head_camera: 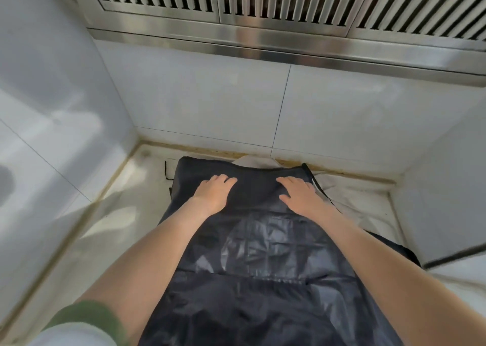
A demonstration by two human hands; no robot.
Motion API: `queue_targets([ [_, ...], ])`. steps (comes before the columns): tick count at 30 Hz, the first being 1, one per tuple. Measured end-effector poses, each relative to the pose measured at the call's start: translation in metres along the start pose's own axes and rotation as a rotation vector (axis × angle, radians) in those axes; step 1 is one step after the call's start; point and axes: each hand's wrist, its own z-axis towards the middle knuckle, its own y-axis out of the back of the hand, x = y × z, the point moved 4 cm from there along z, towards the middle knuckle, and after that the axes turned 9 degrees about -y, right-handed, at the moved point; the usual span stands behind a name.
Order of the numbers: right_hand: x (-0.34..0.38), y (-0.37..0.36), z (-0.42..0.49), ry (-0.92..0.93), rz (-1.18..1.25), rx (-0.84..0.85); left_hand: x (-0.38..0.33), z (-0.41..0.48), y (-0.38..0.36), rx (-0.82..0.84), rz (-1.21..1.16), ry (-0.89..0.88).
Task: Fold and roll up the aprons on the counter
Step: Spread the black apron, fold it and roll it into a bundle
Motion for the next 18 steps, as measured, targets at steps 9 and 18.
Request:
queue_targets([
  [9, 0.0, 0.005, 0.075, -0.033, -0.131, 0.177, 0.03, 0.057, 0.003, 0.245, 0.049, 0.039],
  [18, -0.009, 0.011, 0.083, 0.017, -0.161, -0.024, 0.054, 0.066, 0.021, 0.061, 0.182, -0.014],
])
